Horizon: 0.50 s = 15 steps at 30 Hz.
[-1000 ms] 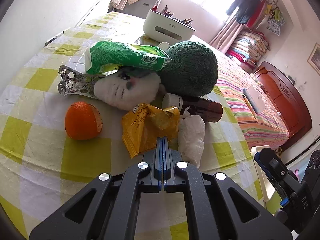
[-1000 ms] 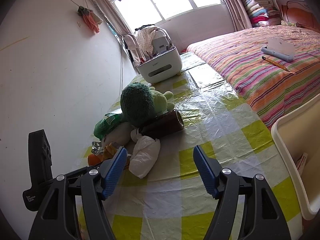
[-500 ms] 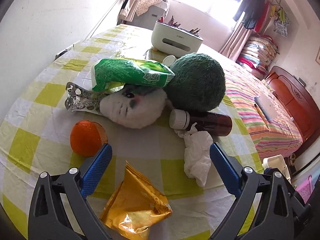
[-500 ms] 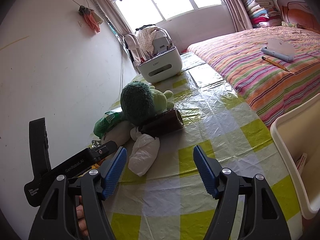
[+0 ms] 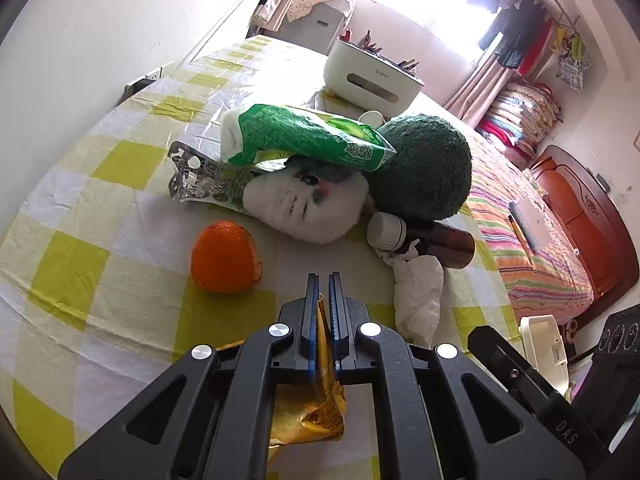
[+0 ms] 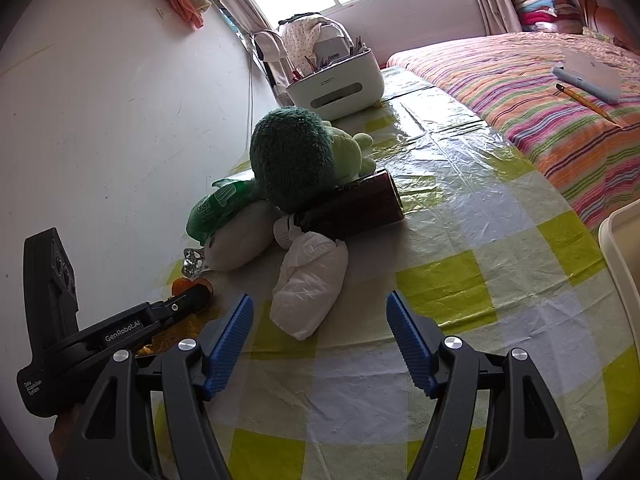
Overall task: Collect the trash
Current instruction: 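Close the left tool on the yellow chip bag and lift it, then close the right tool on the white tissue while the left tool holds the chip bag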
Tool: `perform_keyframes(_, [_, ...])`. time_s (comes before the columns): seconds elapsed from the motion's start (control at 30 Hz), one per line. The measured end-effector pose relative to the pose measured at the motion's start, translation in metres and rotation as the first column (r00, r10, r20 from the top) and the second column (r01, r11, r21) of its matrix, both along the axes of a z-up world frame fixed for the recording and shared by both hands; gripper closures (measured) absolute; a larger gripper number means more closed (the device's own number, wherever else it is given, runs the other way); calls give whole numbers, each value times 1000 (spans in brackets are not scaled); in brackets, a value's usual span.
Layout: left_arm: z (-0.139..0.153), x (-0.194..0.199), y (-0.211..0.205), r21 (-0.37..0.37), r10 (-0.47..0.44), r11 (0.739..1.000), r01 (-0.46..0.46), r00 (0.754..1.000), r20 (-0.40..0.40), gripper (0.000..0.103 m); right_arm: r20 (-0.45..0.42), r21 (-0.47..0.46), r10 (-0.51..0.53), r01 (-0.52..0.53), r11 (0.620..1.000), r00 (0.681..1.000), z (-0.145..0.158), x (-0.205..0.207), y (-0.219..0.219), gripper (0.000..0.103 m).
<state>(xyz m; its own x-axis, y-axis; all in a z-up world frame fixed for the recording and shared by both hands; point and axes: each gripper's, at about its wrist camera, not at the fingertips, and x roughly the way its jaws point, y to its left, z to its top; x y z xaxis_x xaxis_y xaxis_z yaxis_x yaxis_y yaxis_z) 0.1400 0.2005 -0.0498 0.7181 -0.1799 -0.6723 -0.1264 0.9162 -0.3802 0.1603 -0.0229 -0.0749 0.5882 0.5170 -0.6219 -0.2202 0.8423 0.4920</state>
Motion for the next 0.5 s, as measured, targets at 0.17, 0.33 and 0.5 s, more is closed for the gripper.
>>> perform_keyframes(0.17, [13,-14,0,32,9,999,-10,999,47,98,-42,-58,39,-41,997,998,-8,12,24,36])
perform_keyframes(0.33, [20,-20,-6,77,-3,997,-2,998,65,98,-78,-105,45,-53,993,996,-13,28,35,36])
perform_keyframes(0.5, [20,-20,-9,70,-18,997,14,998,54,98,-77,-204,56,-70,977,996,-15,38,49,70])
